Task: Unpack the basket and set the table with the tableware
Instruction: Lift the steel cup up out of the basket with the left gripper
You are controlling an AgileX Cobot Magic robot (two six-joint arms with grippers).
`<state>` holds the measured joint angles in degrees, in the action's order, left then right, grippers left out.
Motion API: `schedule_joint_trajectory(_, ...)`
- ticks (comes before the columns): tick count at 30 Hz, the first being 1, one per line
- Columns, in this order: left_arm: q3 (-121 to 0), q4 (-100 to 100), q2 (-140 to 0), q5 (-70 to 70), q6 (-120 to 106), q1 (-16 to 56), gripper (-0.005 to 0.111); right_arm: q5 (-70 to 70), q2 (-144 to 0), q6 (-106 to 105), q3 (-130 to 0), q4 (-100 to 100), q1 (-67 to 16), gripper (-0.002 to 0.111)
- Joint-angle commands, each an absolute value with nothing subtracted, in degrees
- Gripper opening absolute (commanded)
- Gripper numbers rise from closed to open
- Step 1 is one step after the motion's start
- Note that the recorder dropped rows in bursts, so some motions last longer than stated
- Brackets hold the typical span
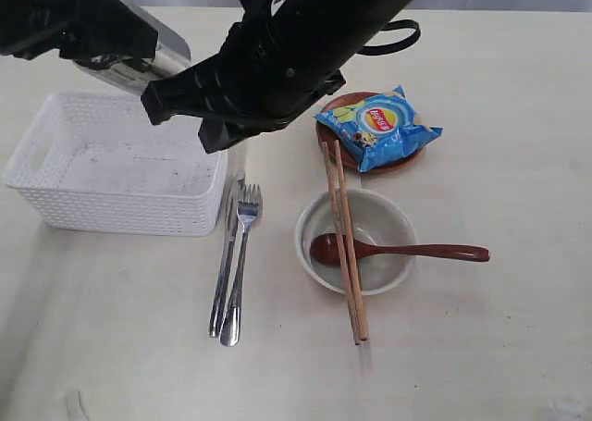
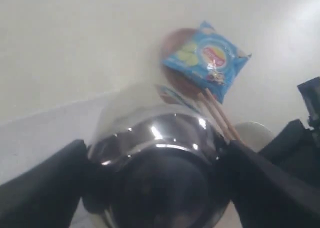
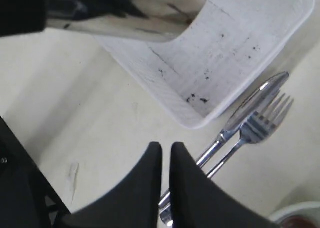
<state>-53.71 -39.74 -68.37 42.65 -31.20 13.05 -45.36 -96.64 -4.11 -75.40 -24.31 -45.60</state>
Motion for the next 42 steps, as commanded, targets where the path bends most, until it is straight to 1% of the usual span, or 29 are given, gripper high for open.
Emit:
schedule_joint_trajectory(1,-53.77,-41.27,-65.93,44.12,-31.68,13.31,0.000,-42.27,-97.03,-4.95,-75.75,-26.60,-45.47,0.000)
schedule_joint_trajectory(5,-49.98,-46.15,-65.93,44.27,-35.77,13.31,0.000,-38.24,-97.03,-6.48,-75.75,-31.93,-45.47,0.000)
schedule_joint_trajectory(9,-48.76,-47.19,-65.93,44.47,-36.83,13.31,0.000,-36.37,-97.03,-6.48,-75.75,-31.92,-45.47,0.000)
schedule_joint_trajectory(13,-48.24,-51.81,-65.93,47.99,-41.43,13.31,0.000,-33.59,-97.03,-5.95,-75.75,-31.82,-45.47,0.000)
schedule_joint_trajectory(23,-43.77,-51.87,-65.93,48.15,-43.62,13.31,0.000,-31.33,-97.03,-5.87,-75.75,-31.40,-45.47,0.000)
schedule_joint_trajectory(33,-43.77,-51.87,-66.05,46.45,-46.30,13.31,0.000,-31.45,-97.03,-5.87,-75.75,-31.40,-45.47,0.000)
schedule_joint_trajectory(36,-43.25,-52.24,-66.05,43.27,-47.49,13.36,0.000,-31.55,-97.03,-5.87,-75.75,-31.40,-45.47,0.000)
schedule_joint_trajectory(39,-41.21,-56.41,-66.05,39.32,-50.89,13.36,0.000,-31.53,-97.03,-5.99,-75.75,-31.40,-45.47,0.000)
schedule_joint_trajectory(42,-40.14,-61.24,-66.05,38.92,-56.22,13.36,0.000,-31.66,-97.03,-6.98,-75.75,-31.40,-45.47,0.000)
